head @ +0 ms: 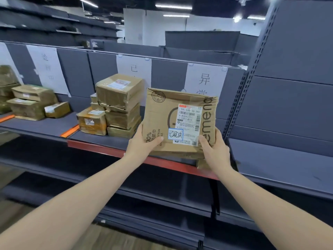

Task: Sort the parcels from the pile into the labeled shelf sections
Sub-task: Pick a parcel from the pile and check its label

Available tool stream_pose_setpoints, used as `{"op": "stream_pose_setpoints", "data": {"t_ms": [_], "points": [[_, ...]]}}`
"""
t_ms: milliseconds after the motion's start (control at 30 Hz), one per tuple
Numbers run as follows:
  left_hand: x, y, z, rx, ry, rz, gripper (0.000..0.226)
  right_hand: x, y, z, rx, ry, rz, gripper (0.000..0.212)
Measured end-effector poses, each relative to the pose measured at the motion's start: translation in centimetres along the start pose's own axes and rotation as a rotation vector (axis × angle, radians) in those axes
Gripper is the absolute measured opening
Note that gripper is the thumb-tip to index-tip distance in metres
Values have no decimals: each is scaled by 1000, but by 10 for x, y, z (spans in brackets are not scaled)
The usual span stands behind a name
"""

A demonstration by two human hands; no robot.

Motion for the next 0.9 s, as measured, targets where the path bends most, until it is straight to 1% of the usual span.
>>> {"op": "stream_pose_setpoints", "data": {"t_ms": [200, 300, 367, 467, 700, 767, 900], "points": [[30, -35, 20, -14, -15, -24, 77, 16, 44, 25, -43, -22, 34, 47], [51, -40, 22, -32, -3, -30, 76, 33, 58, 31, 0, -45, 30, 49], [69, -40, 26, -60, -7, -27, 78, 47, 64, 33, 2, -59, 16, 47], [93, -38, 28, -40, -14, -22, 82, 66, 72, 36, 9, -54, 14, 43], [130, -41, 34, -47, -38, -24, 81, 103, 91, 39, -33, -2, 42, 54], [140, -46, 26, -46, -27, -21, 79, 109, 93, 47, -31, -2, 25, 51], [166, -64, 2, -45, 26, -36, 75, 121, 96, 77, -13, -33, -61, 47]]}}
Point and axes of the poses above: each hand's wrist, its own x-axis towards the middle knuckle, its own y-axis out of the palm, z = x × y, the point moved 4 cm from there along x, towards the middle knuckle, and after that the axes turned 1 degree about z, right-handed, at the moved point
